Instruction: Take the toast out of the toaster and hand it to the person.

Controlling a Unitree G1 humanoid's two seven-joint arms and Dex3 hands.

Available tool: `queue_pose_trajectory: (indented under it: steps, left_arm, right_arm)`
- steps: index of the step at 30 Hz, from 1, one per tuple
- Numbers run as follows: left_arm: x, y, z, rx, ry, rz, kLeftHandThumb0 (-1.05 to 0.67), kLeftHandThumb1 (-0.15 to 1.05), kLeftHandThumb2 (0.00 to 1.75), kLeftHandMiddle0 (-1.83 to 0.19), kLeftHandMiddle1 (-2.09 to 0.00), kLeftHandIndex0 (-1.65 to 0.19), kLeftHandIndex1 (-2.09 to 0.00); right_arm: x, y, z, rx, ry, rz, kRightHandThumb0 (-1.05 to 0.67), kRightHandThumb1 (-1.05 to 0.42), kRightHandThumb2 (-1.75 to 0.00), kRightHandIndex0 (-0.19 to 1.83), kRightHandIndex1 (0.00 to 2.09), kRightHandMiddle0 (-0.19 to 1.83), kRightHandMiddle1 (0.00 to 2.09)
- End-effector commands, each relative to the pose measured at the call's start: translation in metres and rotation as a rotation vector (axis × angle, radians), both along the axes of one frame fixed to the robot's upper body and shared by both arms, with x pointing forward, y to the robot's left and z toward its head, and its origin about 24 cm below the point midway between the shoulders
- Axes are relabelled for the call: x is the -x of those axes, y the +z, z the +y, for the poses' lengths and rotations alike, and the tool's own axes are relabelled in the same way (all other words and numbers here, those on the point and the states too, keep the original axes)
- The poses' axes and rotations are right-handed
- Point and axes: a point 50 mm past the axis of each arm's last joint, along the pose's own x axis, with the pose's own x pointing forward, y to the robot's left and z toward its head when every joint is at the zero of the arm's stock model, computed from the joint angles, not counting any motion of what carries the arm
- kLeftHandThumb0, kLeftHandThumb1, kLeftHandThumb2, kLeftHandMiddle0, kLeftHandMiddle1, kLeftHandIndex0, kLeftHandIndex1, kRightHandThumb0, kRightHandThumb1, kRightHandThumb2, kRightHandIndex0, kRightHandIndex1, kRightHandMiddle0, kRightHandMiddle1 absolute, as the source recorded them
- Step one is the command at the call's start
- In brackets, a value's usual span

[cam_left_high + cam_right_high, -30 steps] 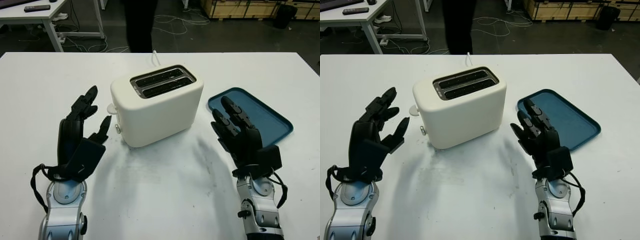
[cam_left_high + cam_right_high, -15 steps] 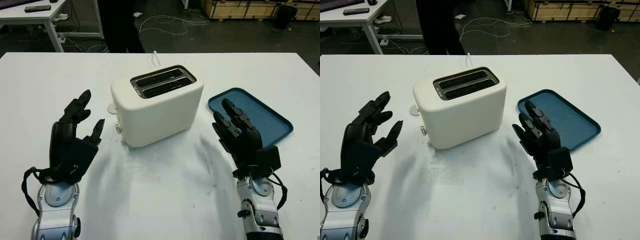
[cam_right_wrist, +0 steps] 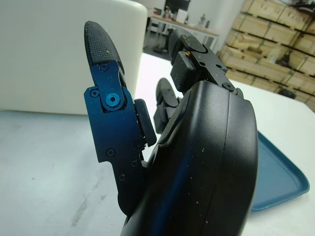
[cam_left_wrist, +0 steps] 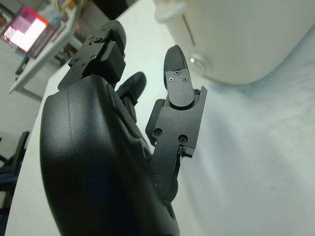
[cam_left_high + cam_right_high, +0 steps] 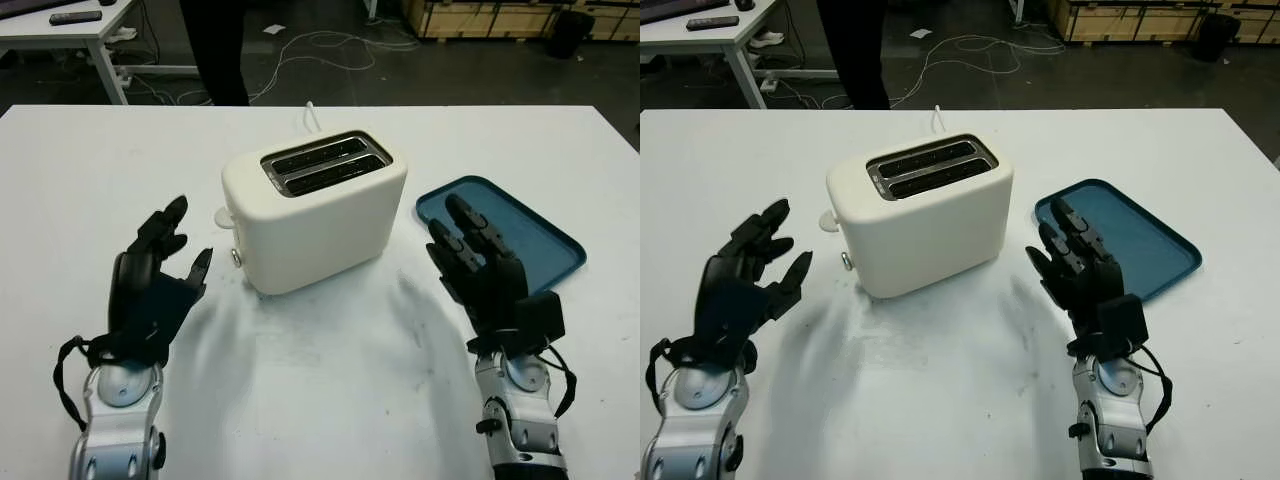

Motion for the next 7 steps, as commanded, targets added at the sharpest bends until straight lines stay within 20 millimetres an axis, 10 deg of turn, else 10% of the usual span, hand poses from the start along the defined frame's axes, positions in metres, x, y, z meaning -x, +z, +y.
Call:
queue_pose_trajectory:
  steps: [1, 7]
  left_arm:
    - [-0.0030, -0.0008, 0.0009, -0.013, 0.003, 0.001, -0.28, 0.92, 0.46, -0.10, -0.85, -0.41, -0.04]
    - [-0.0059, -0.0050, 0.0058, -0.007, -0.003, 0.003, -0.32, 0.92, 0.46, -0.09, -0.86, -0.41, -0.04]
  right_arm:
    - [-0.0007, -0.0013, -0.0002, -0.009, 0.002, 0.000, -0.57, -0.92, -0.04, 0.40, 0.04, 0.46, 0.00]
    - [-0.0015, -0.0027, 0.0000, -0.010, 0.001, -0.009, -0.57, -0.92, -0.04, 0.42, 0.05, 0.47, 0.01]
